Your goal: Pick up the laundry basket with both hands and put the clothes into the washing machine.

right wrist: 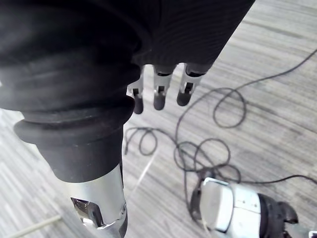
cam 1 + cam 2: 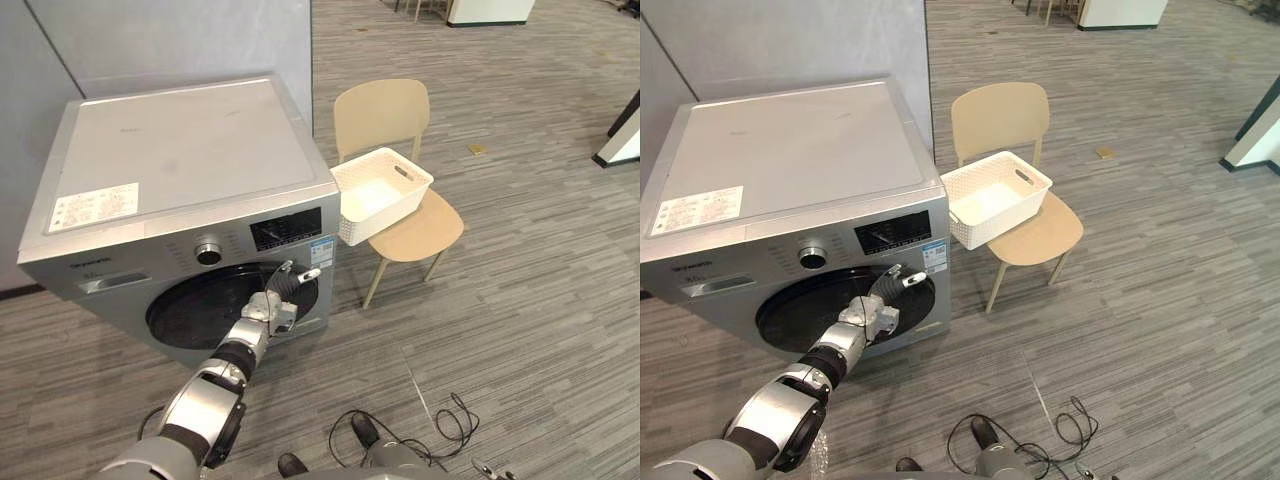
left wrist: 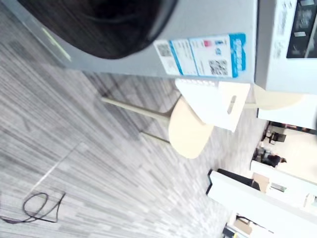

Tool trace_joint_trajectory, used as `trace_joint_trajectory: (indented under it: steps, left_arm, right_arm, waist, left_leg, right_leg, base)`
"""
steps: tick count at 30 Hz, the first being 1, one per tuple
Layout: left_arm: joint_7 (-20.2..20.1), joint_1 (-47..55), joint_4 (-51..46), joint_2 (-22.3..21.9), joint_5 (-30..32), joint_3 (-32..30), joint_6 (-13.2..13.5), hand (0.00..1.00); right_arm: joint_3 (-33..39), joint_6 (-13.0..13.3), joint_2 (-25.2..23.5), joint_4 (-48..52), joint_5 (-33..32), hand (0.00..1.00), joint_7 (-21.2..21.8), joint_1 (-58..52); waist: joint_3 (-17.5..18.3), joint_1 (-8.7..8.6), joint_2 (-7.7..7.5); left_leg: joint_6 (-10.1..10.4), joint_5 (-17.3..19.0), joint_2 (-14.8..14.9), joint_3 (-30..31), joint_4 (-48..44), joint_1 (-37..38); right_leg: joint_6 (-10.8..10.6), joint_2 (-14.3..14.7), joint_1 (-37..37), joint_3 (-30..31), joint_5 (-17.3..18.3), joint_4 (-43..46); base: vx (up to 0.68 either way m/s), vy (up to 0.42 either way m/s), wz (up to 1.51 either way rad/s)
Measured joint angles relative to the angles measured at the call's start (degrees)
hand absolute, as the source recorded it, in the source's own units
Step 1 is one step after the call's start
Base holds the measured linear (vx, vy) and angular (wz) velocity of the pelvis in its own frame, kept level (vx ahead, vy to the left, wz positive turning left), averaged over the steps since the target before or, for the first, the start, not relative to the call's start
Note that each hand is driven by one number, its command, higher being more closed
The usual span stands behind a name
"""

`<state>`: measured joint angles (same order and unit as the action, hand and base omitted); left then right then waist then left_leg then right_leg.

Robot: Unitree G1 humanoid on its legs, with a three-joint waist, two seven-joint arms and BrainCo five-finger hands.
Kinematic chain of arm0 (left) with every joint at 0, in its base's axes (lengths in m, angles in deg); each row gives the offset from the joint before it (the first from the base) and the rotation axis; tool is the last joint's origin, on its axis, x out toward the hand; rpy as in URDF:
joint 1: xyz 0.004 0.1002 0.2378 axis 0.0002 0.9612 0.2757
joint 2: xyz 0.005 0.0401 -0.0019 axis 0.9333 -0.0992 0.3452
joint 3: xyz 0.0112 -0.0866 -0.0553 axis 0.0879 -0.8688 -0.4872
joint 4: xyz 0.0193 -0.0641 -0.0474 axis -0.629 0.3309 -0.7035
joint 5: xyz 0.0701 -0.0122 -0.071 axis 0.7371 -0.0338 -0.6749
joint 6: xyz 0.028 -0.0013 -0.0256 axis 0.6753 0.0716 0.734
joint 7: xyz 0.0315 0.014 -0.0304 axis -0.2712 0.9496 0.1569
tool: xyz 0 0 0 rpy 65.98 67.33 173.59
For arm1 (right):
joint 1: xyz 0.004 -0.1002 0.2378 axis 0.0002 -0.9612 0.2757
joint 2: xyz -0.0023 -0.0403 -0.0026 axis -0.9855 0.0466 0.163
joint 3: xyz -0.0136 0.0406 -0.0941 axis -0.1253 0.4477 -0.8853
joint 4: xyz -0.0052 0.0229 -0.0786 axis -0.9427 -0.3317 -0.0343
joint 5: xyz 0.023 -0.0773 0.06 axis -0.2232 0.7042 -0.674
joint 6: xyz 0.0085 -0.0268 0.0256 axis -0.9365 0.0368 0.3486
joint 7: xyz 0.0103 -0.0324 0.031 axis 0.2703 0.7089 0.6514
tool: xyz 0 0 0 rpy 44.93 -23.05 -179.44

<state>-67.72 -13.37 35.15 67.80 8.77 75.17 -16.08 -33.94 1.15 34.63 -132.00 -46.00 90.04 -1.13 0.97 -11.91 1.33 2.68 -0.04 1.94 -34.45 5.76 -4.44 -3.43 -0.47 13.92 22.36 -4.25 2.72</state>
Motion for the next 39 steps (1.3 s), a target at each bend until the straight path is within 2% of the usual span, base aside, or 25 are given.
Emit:
trace_joint_trajectory:
  steps: [2,3,6,9,11,16,17,23,25,29,31,36,39]
  left_arm:
    - [0.0,1.1,0.6,-0.4,0.1,-0.7,0.0,0.00]
    - [0.0,1.7,1.1,-0.4,0.3,-1.6,0.0,0.00]
    - [0.0,6.0,3.0,0.7,3.2,-5.3,-0.7,0.00]
    - [0.1,11.4,2.9,1.9,4.4,-9.5,-0.9,0.00]
    - [0.1,14.5,2.8,2.0,4.6,-11.7,-0.9,0.00]
    - [-0.1,25.6,2.2,1.4,7.6,-14.3,-0.7,0.00]
    - [-0.3,27.2,2.4,1.1,8.4,-15.4,-0.7,0.00]
    - [-1.3,41.0,6.1,-2.2,13.2,-25.8,-1.5,0.00]
    - [-1.3,43.5,6.6,-3.0,13.2,-27.9,-1.9,0.00]
    - [-2.3,46.9,7.4,-4.1,12.7,-32.5,-2.2,0.00]
    - [-2.3,48.1,7.4,-5.1,10.2,-35.6,-2.2,0.00]
    - [-2.2,48.3,6.5,-6.1,5.1,-36.6,-2.1,0.00]
    - [-1.8,48.6,4.9,-6.8,3.0,-37.9,-1.7,0.00]
  right_arm:
    - [0.7,0.0,-0.4,0.0,-0.1,0.00,0.0,0.4]
    - [0.6,0.0,-0.5,0.0,-0.1,0.00,0.1,0.7]
    - [-1.0,0.7,-0.7,0.2,-0.8,0.00,0.3,3.8]
    - [-3.3,1.3,-0.9,0.3,-1.1,0.00,0.3,5.5]
    - [-4.9,1.3,-1.0,0.2,-1.1,0.00,0.3,5.6]
    - [-8.0,1.6,-1.0,-1.1,-1.0,0.00,0.2,6.2]
    - [-8.3,1.7,-1.0,-1.8,-0.9,0.00,0.3,6.2]
    - [-9.4,1.5,-1.4,-5.4,0.1,0.00,0.3,5.6]
    - [-9.7,1.4,-1.6,-6.5,0.1,0.00,0.2,5.8]
    - [-10.3,1.0,-2.4,-7.0,0.0,0.00,0.2,5.3]
    - [-10.4,1.2,-2.4,-6.9,0.0,0.00,0.2,5.2]
    - [-10.4,1.9,-2.9,-6.7,-0.1,0.00,-0.1,4.4]
    - [-10.7,1.9,-3.0,-6.1,-0.1,0.00,-0.4,3.8]
  waist:
    - [-0.7,0.23,1.32]
    - [-0.7,0.37,1.49]
    - [-1.2,0.55,1.57]
    - [-1.5,2.13,1.57]
    - [-1.6,2.19,1.63]
    - [-2.7,4.93,1.27]
    - [-2.7,5.00,1.27]
    - [-3.0,8.47,1.46]
    - [-3.1,9.63,1.58]
    - [-3.5,10.02,1.06]
    - [-3.7,10.54,1.18]
    - [-3.5,11.13,1.30]
    - [-3.8,11.58,1.08]
  left_leg:
    - [-0.3,-0.3,0.6,1.9,-0.2,0.1]
    - [-0.5,-0.5,0.8,2.1,-0.3,0.1]
    - [-0.8,-1.0,1.6,3.8,-0.4,0.5]
    - [-1.0,-1.4,2.0,6.0,-0.4,1.1]
    - [-0.7,-1.6,1.9,8.5,-0.4,1.3]
    - [-0.6,-1.5,2.0,15.0,-2.7,2.2]
    - [-0.6,-1.5,2.0,15.8,-2.7,2.2]
    - [0.1,-1.0,1.7,23.6,-4.8,2.8]
    - [0.4,-0.9,1.4,25.8,-5.4,2.8]
    - [0.4,-0.9,0.5,31.3,-7.1,3.7]
    - [0.4,-0.9,0.1,33.7,-6.8,3.9]
    - [0.6,-1.0,-0.4,39.0,-8.5,0.5]
    - [0.6,-1.0,-0.8,38.9,-11.4,-1.0]
  right_leg:
    - [-0.2,0.2,-0.8,-2.1,0.2,0.0]
    - [-0.2,0.4,-0.9,-2.4,0.2,-0.1]
    - [-0.2,0.8,-2.4,-4.1,0.2,-1.0]
    - [0.2,1.1,-4.0,-6.3,0.8,-1.3]
    - [0.3,1.1,-5.2,-8.7,1.8,-1.1]
    - [1.6,0.3,-8.5,-14.1,4.7,0.7]
    - [1.4,0.3,-8.7,-14.6,5.1,1.2]
    - [1.6,-0.8,-11.9,-22.0,8.9,4.7]
    - [1.9,-1.2,-12.9,-24.2,9.8,6.0]
    - [2.2,-2.1,-15.9,-29.6,11.8,7.8]
    - [1.9,-2.5,-16.8,-31.8,13.4,9.6]
    - [1.4,-2.8,-16.7,-37.9,14.8,10.1]
    - [1.4,-3.2,-17.4,-40.7,16.1,11.4]
  base:
    - [0.11,-0.112,0.37]
    - [0.11,-0.114,0.22]
    - [0.10,-0.107,0.22]
    - [0.12,-0.099,0.30]
    - [0.11,-0.074,0.59]
    - [0.09,-0.060,0.58]
    - [0.04,-0.040,0.52]
    - [0.01,-0.053,0.67]
    - [-0.04,-0.031,0.74]
    - [-0.05,-0.035,0.78]
    - [-0.13,-0.063,0.54]
    - [-0.08,-0.066,0.63]
    - [-0.01,-0.027,0.53]
